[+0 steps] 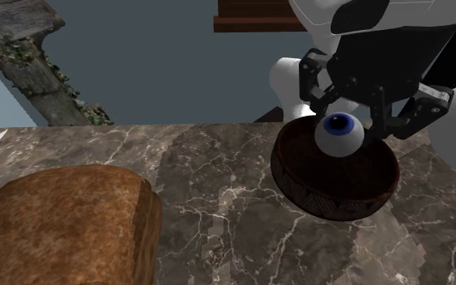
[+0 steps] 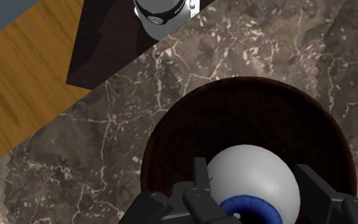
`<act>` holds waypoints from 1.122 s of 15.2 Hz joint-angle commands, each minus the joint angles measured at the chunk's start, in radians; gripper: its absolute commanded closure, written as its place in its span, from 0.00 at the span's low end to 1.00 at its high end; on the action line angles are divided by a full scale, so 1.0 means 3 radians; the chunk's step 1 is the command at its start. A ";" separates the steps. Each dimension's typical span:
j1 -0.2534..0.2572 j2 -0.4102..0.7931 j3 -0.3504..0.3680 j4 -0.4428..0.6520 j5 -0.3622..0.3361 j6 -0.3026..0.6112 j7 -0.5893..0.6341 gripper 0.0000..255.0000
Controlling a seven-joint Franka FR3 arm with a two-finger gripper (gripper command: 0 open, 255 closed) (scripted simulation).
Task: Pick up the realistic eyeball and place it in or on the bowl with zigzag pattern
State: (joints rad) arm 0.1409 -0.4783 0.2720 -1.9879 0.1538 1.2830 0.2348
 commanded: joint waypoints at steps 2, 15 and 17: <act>0.0000 0.0000 0.0000 -0.0001 0.0000 0.0002 0.0000 1.00; -0.0029 0.0277 0.0004 0.0657 -0.0047 -0.0382 0.0058 0.00; -0.0029 0.0278 0.0004 0.0658 -0.0047 -0.0382 0.0058 0.00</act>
State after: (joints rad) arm 0.1324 -0.3967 0.2728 -1.7933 0.1399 1.1696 0.2519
